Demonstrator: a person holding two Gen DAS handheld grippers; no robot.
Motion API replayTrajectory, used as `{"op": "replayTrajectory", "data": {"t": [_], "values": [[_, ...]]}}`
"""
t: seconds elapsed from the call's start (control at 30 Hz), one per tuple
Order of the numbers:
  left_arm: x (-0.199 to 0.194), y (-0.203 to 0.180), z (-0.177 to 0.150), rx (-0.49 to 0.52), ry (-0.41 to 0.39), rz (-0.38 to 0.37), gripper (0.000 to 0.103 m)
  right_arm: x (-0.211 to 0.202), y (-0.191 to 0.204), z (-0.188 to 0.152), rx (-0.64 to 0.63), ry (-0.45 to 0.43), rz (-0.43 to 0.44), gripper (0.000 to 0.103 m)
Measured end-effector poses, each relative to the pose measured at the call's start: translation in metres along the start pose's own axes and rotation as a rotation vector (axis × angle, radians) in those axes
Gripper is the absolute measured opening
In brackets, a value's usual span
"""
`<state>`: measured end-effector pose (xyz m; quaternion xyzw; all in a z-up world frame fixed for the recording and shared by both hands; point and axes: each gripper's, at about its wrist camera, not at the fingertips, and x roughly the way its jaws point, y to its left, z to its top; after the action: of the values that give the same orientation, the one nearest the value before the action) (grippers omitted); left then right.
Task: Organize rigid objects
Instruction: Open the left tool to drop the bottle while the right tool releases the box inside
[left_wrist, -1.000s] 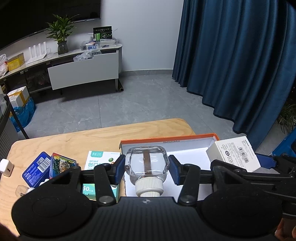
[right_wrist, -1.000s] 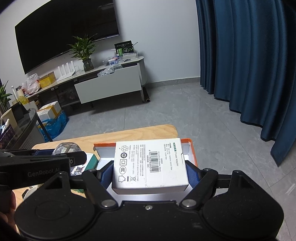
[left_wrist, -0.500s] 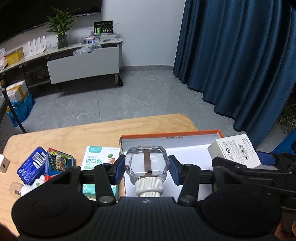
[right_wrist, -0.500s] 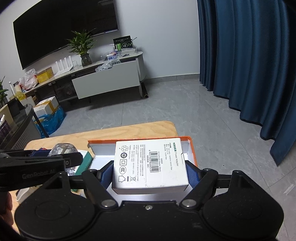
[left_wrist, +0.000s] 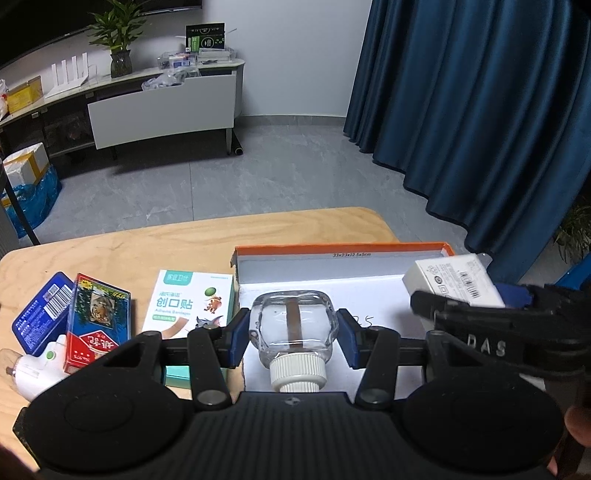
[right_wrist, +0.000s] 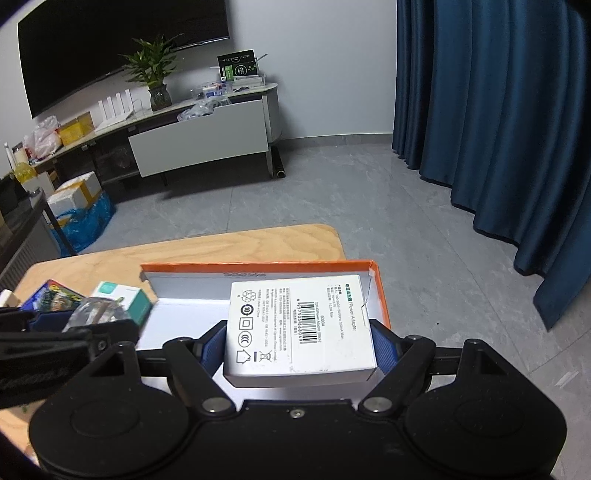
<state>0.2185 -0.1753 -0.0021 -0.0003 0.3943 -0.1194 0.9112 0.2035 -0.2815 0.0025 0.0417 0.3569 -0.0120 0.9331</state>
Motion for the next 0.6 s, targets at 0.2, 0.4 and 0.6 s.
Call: {"op": "replayTrajectory", "data": {"t": [0.2,0.4,0.6], "values": [[0.013,-0.001,0.0,0.0,0.014,-0.022,0.05,-0.009,-0.016,-0.001,0.046,-0.035,0.005,0.096],[0.03,-0.011,0.002,0.014,0.018,-0.068,0.05,-0.034,-0.026,-0.006,0.066,-0.077,-0.011,0.096],[0.028,-0.025,0.01,0.048,-0.016,-0.121,0.069,-0.052,-0.026,-0.012,0.059,-0.108,-0.044,0.097]]}}
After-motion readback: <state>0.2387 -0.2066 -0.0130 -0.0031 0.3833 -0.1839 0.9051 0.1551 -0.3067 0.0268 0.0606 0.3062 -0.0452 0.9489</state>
